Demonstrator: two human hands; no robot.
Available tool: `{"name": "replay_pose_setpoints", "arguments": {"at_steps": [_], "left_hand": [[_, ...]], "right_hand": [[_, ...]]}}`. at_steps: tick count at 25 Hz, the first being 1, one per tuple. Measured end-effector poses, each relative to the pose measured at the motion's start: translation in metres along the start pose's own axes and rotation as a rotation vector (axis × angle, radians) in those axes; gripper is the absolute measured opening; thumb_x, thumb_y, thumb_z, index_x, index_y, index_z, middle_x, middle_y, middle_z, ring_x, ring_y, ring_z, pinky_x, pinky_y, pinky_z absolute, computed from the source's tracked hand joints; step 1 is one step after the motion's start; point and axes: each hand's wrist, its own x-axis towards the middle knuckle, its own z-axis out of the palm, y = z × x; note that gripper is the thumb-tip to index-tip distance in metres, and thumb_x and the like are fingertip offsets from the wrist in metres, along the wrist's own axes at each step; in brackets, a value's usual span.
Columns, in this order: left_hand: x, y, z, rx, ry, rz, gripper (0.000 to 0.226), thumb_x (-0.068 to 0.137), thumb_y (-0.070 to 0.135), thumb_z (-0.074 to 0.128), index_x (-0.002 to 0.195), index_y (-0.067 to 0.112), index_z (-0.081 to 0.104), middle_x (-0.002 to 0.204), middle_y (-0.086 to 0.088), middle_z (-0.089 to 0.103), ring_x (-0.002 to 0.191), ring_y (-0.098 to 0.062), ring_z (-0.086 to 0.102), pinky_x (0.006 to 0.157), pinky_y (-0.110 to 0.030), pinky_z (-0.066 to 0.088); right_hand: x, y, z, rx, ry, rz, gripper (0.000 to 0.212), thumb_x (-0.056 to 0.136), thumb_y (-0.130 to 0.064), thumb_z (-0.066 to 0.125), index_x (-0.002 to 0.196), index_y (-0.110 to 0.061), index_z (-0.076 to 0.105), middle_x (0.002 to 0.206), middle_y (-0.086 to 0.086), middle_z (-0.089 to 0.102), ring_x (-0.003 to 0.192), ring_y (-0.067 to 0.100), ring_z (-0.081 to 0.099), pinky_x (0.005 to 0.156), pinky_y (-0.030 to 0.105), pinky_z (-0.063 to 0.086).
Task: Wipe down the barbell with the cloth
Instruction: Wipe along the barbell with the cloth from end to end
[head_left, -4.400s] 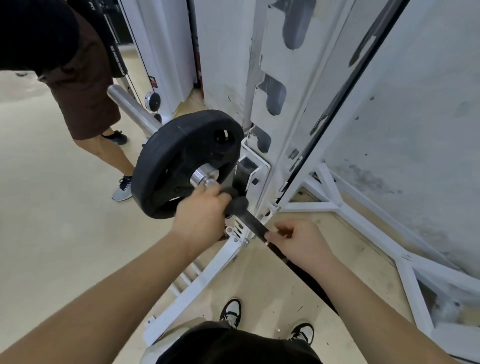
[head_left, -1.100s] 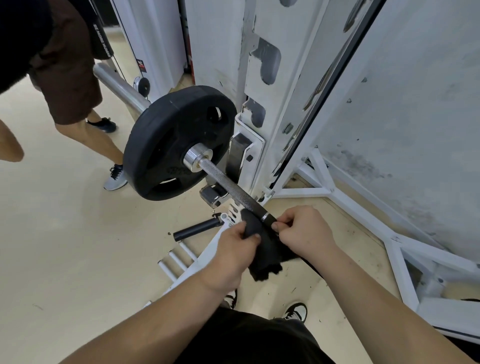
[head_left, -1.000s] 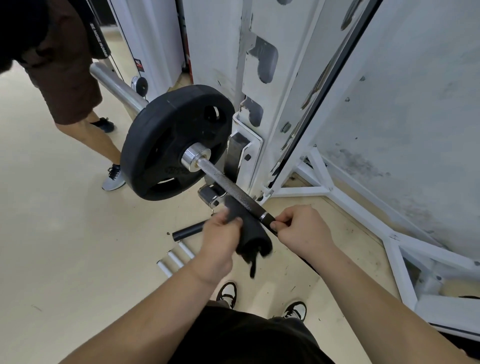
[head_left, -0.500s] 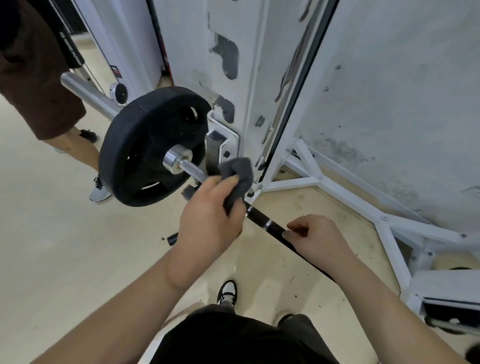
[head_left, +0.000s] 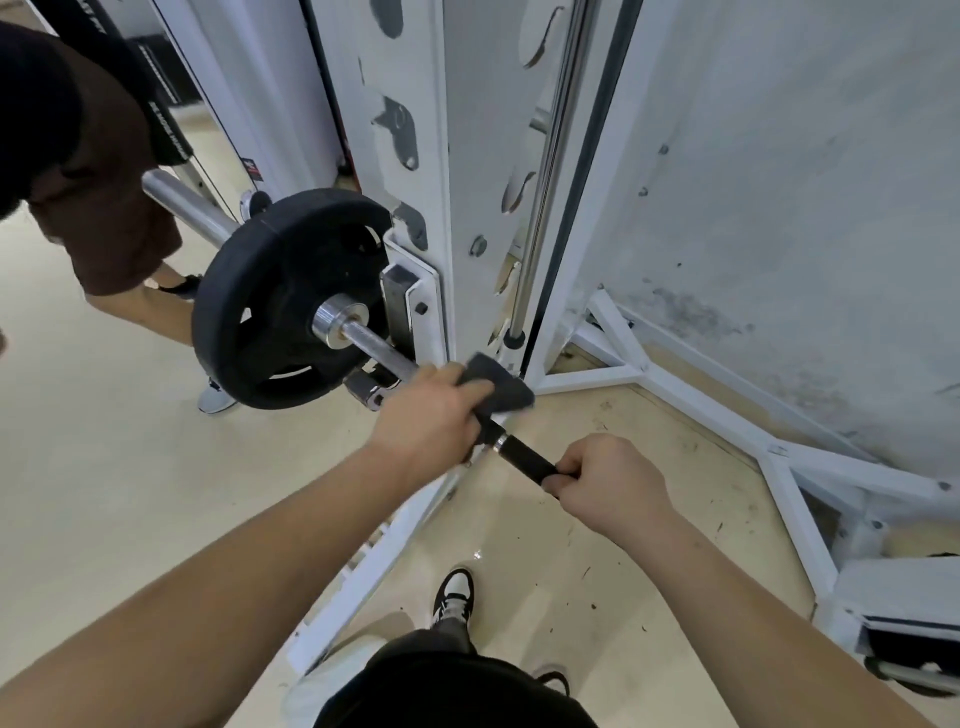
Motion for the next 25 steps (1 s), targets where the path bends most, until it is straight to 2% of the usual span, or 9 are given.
{"name": "replay_pose_setpoints", "arguments": {"at_steps": [2, 6, 8, 12, 14, 16, 18, 22, 25], "left_hand": [[-0.005, 0.012, 0.004, 0.061, 0.079, -0.172, 0.042, 0.091, 0.024, 0.058, 0.133, 0.031, 0.062, 0.108, -0.003, 0.063, 0.103, -0.031, 0.055, 0.067, -0.039, 0.053], [-0.036, 0.050, 0.025, 0.036, 0.059, 0.121, 0.045, 0.077, 0.012, 0.074, 0.117, 0.031, 0.069, 0.104, -0.002, 0.063, 0.091, -0.029, 0.056, 0.049, -0.034, 0.050], [-0.017, 0.021, 0.014, -0.010, 0.036, 0.145, 0.042, 0.089, 0.018, 0.063, 0.127, 0.035, 0.062, 0.112, 0.000, 0.061, 0.100, -0.027, 0.054, 0.061, -0.040, 0.057], [0.002, 0.023, 0.015, -0.015, 0.125, -0.262, 0.040, 0.091, 0.013, 0.057, 0.129, 0.026, 0.063, 0.110, -0.006, 0.063, 0.105, -0.032, 0.053, 0.072, -0.040, 0.052], [-0.020, 0.059, 0.032, -0.108, 0.160, -0.155, 0.044, 0.083, 0.008, 0.062, 0.123, 0.024, 0.067, 0.108, -0.007, 0.063, 0.097, -0.034, 0.054, 0.069, -0.042, 0.055], [-0.051, 0.078, 0.046, -0.363, 0.186, -0.063, 0.045, 0.078, 0.008, 0.062, 0.120, 0.023, 0.068, 0.107, -0.004, 0.063, 0.092, -0.028, 0.055, 0.069, -0.037, 0.052], [-0.081, 0.079, 0.055, -0.756, 0.155, -0.217, 0.039, 0.081, 0.011, 0.059, 0.116, 0.025, 0.067, 0.106, 0.002, 0.066, 0.094, -0.019, 0.060, 0.076, -0.033, 0.051], [-0.091, 0.066, 0.051, -1.337, 0.195, -0.958, 0.015, 0.093, 0.011, 0.057, 0.099, 0.022, 0.066, 0.094, -0.009, 0.074, 0.081, -0.026, 0.070, 0.071, -0.037, 0.057], [-0.042, 0.049, 0.045, -1.644, 0.328, -1.115, 0.023, 0.097, 0.008, 0.053, 0.107, 0.025, 0.065, 0.106, -0.013, 0.076, 0.091, -0.030, 0.073, 0.082, -0.047, 0.064]], "right_hand": [[-0.002, 0.002, 0.002, 0.026, 0.013, -0.002, 0.010, 0.080, -0.038, 0.071, 0.079, -0.029, 0.074, 0.074, -0.008, 0.069, 0.068, 0.015, 0.066, 0.059, 0.028, 0.053], [-0.001, 0.004, 0.006, 0.050, 0.031, 0.009, 0.012, 0.079, -0.039, 0.071, 0.076, -0.027, 0.072, 0.074, -0.009, 0.068, 0.070, 0.015, 0.064, 0.056, 0.026, 0.046], [0.000, 0.005, 0.005, 0.053, 0.029, 0.010, 0.012, 0.080, -0.039, 0.071, 0.078, -0.028, 0.073, 0.074, -0.010, 0.067, 0.068, 0.013, 0.064, 0.054, 0.025, 0.043], [-0.002, 0.002, 0.006, 0.065, 0.018, 0.013, 0.010, 0.081, -0.038, 0.072, 0.078, -0.029, 0.073, 0.071, -0.010, 0.068, 0.063, 0.012, 0.064, 0.052, 0.024, 0.041], [-0.002, 0.003, 0.006, 0.069, 0.026, 0.017, 0.015, 0.078, -0.037, 0.073, 0.068, -0.027, 0.069, 0.065, -0.008, 0.065, 0.061, 0.016, 0.063, 0.051, 0.024, 0.040], [-0.002, 0.005, 0.007, 0.083, 0.052, 0.012, 0.028, 0.076, -0.035, 0.074, 0.056, -0.022, 0.059, 0.056, -0.006, 0.059, 0.056, 0.019, 0.057, 0.049, 0.024, 0.037], [-0.003, 0.006, 0.008, 0.070, 0.065, 0.007, 0.026, 0.078, -0.034, 0.074, 0.058, -0.023, 0.061, 0.058, -0.006, 0.062, 0.057, 0.017, 0.058, 0.050, 0.024, 0.037], [-0.004, 0.006, 0.009, 0.056, 0.050, 0.000, 0.012, 0.081, -0.037, 0.074, 0.073, -0.028, 0.072, 0.065, -0.008, 0.068, 0.065, 0.013, 0.065, 0.054, 0.024, 0.040], [-0.002, 0.006, 0.009, 0.047, 0.037, -0.010, 0.012, 0.081, -0.038, 0.073, 0.074, -0.029, 0.071, 0.064, -0.008, 0.068, 0.064, 0.014, 0.066, 0.055, 0.025, 0.045]]}}
